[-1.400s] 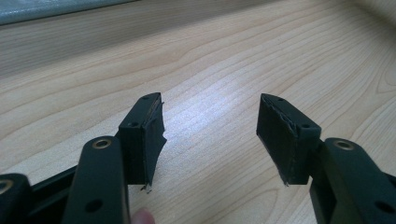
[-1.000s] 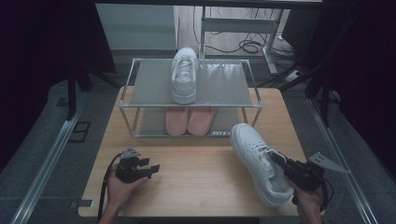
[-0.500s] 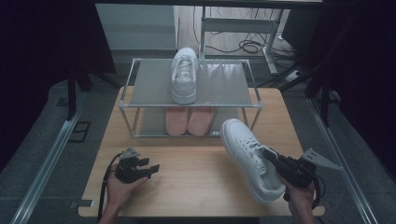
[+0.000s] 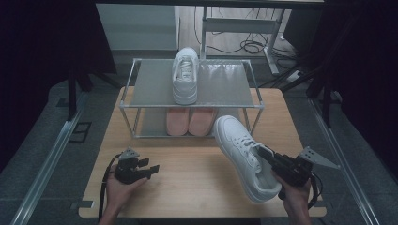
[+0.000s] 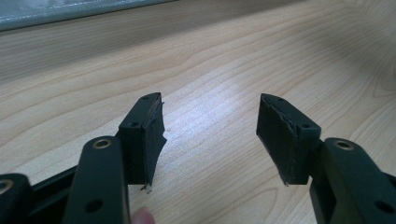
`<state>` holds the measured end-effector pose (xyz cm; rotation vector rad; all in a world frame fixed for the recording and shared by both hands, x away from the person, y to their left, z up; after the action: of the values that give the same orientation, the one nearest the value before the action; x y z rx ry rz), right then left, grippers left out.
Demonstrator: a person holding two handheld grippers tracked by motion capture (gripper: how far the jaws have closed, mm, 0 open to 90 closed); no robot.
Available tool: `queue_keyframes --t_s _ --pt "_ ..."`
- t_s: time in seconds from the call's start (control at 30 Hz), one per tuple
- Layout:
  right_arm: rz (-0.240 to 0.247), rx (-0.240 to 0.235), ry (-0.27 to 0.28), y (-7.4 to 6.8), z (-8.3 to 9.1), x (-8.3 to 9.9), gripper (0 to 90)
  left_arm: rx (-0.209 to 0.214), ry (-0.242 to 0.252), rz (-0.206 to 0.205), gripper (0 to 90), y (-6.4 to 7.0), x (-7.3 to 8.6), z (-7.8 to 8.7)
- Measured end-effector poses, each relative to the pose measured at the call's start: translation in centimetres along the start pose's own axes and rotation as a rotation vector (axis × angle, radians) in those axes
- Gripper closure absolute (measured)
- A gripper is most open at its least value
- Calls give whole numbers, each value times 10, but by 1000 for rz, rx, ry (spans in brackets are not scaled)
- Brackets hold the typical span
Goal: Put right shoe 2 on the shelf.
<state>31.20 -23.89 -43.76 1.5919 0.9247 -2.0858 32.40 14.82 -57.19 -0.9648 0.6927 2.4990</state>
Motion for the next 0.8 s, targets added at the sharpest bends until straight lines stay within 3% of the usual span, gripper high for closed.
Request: queue_keyframes --t_s 0.37,0.8 --pt "-16 -48 64 -15 -6 -23 823 1 -6 -3 417 1 1 -1" --pt "-2 -54 81 -26 -26 -45 823 -1 -2 -5 417 -1 1 0"
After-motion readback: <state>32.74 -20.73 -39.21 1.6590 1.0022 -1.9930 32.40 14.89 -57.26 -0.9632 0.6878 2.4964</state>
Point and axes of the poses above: each handheld gripper's, and its own axes: z roughly backward along the jaws, x roughly out of its underside, y roughly to its right, the point moved 9 cm from there along -z, roughly forward along the jaws, and after that the axes turned 3 degrees about z, right-handed, at the moved point
